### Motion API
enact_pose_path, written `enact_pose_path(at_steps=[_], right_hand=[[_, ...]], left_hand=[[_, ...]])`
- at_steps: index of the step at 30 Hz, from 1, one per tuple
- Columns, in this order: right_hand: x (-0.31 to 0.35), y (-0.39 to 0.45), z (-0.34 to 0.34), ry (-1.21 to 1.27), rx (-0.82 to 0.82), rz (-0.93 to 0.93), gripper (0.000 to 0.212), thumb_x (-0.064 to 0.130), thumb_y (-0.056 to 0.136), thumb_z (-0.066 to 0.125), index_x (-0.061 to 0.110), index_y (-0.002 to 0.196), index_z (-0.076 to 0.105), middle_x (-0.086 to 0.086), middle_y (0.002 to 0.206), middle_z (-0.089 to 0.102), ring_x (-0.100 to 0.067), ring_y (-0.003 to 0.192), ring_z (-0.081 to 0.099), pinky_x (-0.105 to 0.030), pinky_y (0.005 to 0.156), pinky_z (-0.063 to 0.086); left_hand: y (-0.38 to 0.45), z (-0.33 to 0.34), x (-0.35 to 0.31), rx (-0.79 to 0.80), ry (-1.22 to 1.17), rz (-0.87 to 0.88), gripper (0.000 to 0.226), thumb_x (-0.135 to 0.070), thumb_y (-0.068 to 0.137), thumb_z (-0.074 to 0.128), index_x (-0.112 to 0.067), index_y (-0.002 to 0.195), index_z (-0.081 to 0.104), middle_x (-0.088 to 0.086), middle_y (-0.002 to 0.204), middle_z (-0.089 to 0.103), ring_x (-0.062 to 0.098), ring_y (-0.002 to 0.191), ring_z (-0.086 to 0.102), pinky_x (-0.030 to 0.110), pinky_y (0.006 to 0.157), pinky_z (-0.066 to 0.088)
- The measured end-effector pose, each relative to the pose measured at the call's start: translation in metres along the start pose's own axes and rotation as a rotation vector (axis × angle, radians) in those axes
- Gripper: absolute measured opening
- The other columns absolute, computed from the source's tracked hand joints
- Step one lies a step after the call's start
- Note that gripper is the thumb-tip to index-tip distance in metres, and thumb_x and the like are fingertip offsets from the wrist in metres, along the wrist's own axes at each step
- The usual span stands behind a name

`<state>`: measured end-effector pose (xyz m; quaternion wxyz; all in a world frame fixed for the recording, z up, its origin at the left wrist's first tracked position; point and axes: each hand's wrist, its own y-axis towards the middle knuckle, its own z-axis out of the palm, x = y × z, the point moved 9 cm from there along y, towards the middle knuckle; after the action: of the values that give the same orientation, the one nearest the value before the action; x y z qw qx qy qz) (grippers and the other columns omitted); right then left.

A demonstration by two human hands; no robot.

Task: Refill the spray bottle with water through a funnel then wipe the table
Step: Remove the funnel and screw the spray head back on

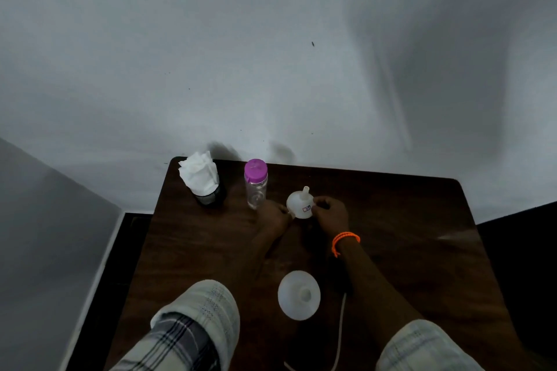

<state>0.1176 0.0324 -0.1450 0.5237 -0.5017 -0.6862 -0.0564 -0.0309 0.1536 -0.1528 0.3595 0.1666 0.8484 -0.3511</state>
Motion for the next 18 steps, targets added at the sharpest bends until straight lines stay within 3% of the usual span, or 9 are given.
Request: enact_pose_path(at_steps=[5, 9, 12, 15, 18], right_hand=[[-0.002, 0.002, 0.002, -0.044, 0.071, 0.011, 0.030, 0.009, 0.087, 0.070, 0.013, 0.117, 0.072, -0.004, 0.110, 0.071, -0.025, 0.106, 0.068, -0.042, 0.096, 0.056], [-0.006, -0.005, -0.004, -0.099, 0.084, 0.012, 0.042, 0.011, 0.090, 0.070, 0.010, 0.131, 0.064, -0.004, 0.127, 0.065, -0.023, 0.119, 0.062, -0.036, 0.102, 0.050], [-0.015, -0.016, -0.022, -0.197, 0.029, 0.012, 0.047, 0.014, 0.090, 0.071, 0.008, 0.135, 0.062, -0.009, 0.135, 0.063, -0.025, 0.125, 0.059, -0.033, 0.105, 0.044], [-0.036, -0.031, -0.046, -0.296, -0.025, 0.024, 0.040, 0.017, 0.090, 0.071, 0.009, 0.128, 0.067, -0.013, 0.129, 0.067, -0.029, 0.119, 0.063, -0.032, 0.101, 0.046], [-0.055, -0.051, -0.071, -0.396, -0.074, 0.012, 0.025, 0.018, 0.089, 0.071, 0.005, 0.109, 0.075, -0.018, 0.111, 0.073, -0.035, 0.105, 0.068, -0.037, 0.092, 0.052]], left_hand=[[0.006, 0.003, -0.003, -0.011, 0.101, 0.047, 0.023, -0.026, 0.092, 0.071, -0.005, 0.096, 0.080, 0.009, 0.095, 0.077, 0.023, 0.087, 0.072, 0.035, 0.083, 0.057], [0.004, 0.004, 0.009, -0.024, 0.118, 0.048, 0.032, -0.034, 0.098, 0.063, -0.005, 0.100, 0.079, 0.010, 0.098, 0.076, 0.025, 0.091, 0.071, 0.031, 0.084, 0.052], [-0.005, 0.004, 0.019, 0.000, 0.137, 0.026, 0.031, -0.035, 0.100, 0.060, -0.010, 0.105, 0.078, 0.007, 0.106, 0.076, 0.024, 0.100, 0.069, 0.033, 0.096, 0.050], [-0.030, -0.003, 0.021, 0.017, 0.126, -0.018, 0.023, -0.032, 0.098, 0.063, -0.015, 0.106, 0.077, 0.002, 0.107, 0.074, 0.019, 0.098, 0.068, 0.029, 0.092, 0.051], [-0.051, -0.003, 0.040, 0.040, 0.029, -0.113, 0.018, -0.036, 0.093, 0.070, -0.023, 0.103, 0.076, -0.002, 0.106, 0.071, 0.017, 0.100, 0.066, 0.034, 0.097, 0.053]])
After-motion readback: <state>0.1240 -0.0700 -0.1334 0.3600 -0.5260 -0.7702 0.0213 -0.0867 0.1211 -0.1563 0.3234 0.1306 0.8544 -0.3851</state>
